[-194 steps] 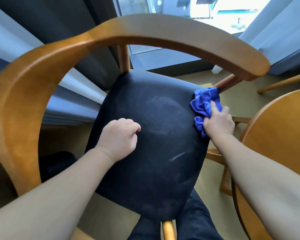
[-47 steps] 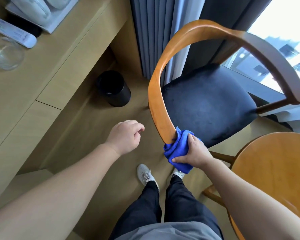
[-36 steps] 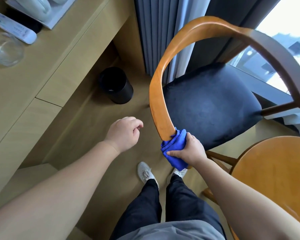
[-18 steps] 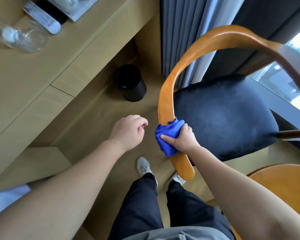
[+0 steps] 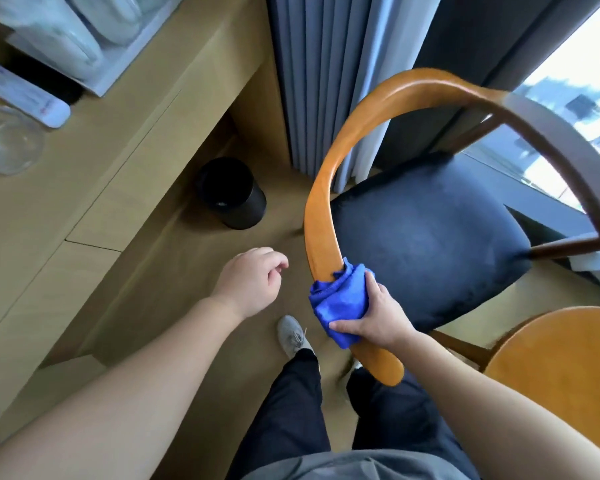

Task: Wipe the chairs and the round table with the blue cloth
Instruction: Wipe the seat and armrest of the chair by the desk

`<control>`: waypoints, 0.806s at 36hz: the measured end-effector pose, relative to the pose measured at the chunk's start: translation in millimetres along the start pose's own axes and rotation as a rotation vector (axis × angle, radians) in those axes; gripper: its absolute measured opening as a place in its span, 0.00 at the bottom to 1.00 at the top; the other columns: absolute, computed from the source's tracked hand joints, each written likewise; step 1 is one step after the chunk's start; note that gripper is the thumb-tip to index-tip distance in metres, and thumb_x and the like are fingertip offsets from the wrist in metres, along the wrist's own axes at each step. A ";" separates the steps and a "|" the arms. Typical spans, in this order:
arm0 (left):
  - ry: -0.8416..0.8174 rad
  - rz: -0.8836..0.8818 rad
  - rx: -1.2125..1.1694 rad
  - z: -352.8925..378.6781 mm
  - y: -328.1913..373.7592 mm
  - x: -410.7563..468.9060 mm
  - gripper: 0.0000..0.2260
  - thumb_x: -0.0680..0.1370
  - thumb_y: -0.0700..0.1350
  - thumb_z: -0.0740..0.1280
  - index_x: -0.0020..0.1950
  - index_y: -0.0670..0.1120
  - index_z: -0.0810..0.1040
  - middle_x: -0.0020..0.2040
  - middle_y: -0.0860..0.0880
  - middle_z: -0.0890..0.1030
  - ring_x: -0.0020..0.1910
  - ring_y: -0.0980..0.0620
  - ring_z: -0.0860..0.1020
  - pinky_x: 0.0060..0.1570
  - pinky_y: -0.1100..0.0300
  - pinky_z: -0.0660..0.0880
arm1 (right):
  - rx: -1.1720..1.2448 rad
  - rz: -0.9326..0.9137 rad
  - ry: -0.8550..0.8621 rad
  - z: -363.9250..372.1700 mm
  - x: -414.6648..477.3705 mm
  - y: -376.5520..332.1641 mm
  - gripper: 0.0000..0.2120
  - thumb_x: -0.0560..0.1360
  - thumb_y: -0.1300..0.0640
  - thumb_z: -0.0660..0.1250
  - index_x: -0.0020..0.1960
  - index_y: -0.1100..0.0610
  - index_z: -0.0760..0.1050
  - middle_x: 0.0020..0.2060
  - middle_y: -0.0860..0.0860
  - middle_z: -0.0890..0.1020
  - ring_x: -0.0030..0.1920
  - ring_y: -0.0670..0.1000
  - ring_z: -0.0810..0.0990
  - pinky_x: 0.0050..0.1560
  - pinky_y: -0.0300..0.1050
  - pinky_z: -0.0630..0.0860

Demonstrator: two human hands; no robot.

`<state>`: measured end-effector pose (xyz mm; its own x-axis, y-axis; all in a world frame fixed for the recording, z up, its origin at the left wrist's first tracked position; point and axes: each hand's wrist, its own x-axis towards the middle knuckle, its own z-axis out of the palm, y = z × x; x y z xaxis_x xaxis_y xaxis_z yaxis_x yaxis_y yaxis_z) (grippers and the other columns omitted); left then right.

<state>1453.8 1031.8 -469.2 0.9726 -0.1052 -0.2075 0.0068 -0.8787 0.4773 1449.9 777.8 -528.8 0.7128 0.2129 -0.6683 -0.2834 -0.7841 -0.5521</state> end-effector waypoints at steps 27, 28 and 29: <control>0.097 -0.135 -0.087 -11.5 -24.0 52.4 0.12 0.70 0.41 0.57 0.45 0.46 0.80 0.40 0.52 0.78 0.34 0.54 0.69 0.34 0.58 0.73 | 0.099 0.182 0.211 -15.4 113.0 -103.7 0.47 0.58 0.29 0.72 0.67 0.53 0.61 0.58 0.50 0.75 0.53 0.54 0.77 0.46 0.48 0.75; 0.099 -0.139 -0.089 -11.6 -25.2 53.1 0.12 0.70 0.41 0.58 0.45 0.46 0.80 0.40 0.53 0.78 0.34 0.55 0.69 0.34 0.58 0.73 | 0.109 0.194 0.214 -16.9 117.7 -107.7 0.48 0.59 0.29 0.71 0.68 0.53 0.60 0.59 0.51 0.74 0.53 0.54 0.77 0.46 0.48 0.74; 0.099 -0.142 -0.089 -11.8 -26.3 53.7 0.12 0.70 0.41 0.58 0.46 0.46 0.80 0.40 0.53 0.78 0.34 0.55 0.68 0.33 0.58 0.72 | 0.121 0.203 0.220 -18.2 122.8 -111.4 0.47 0.59 0.29 0.71 0.67 0.53 0.60 0.59 0.51 0.74 0.53 0.54 0.77 0.45 0.47 0.74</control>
<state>1508.6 1054.7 -482.8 0.9784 0.0677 -0.1952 0.1624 -0.8361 0.5240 1580.7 880.7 -540.3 0.7520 -0.0823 -0.6540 -0.4987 -0.7197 -0.4830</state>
